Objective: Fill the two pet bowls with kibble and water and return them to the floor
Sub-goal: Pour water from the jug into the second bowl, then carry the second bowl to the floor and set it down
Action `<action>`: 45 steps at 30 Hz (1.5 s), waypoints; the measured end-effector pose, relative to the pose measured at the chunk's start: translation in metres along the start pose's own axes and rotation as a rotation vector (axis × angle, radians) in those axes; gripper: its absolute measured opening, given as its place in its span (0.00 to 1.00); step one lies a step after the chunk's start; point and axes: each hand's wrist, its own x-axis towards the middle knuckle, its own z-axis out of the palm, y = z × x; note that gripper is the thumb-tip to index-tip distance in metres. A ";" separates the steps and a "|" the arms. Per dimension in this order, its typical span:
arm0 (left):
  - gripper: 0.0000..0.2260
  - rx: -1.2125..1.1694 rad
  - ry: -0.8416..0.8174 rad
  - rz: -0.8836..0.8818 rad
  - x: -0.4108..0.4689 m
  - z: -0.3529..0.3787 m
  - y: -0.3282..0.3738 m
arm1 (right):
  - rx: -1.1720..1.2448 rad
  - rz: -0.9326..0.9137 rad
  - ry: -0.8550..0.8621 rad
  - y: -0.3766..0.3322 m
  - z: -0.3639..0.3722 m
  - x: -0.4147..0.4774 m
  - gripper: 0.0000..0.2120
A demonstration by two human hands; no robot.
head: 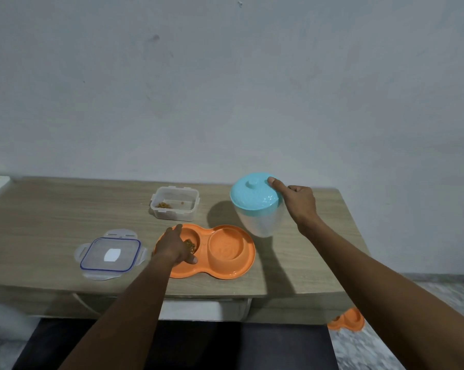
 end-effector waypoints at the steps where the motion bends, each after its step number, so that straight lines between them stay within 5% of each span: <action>1: 0.55 -0.013 0.002 -0.003 0.000 0.000 0.000 | 0.017 0.004 0.006 0.001 0.004 0.003 0.33; 27: 0.54 -0.059 0.002 0.003 0.006 0.003 -0.005 | 0.202 0.119 -0.056 0.042 0.092 0.060 0.27; 31: 0.55 -0.033 -0.010 0.001 0.008 0.002 -0.006 | 0.207 0.131 0.036 0.048 0.097 0.048 0.28; 34: 0.55 -0.019 -0.020 0.018 0.009 0.003 -0.009 | 0.096 0.217 0.164 0.071 0.099 0.020 0.34; 40: 0.56 -0.100 0.014 0.114 0.005 0.001 -0.028 | -0.157 0.289 0.043 0.115 0.096 -0.045 0.28; 42: 0.52 -0.244 0.064 0.115 0.004 0.001 -0.036 | -0.179 0.285 0.039 0.115 0.097 -0.057 0.25; 45: 0.30 -0.336 0.212 0.096 0.001 -0.003 -0.045 | -0.196 0.315 0.039 0.111 0.097 -0.069 0.21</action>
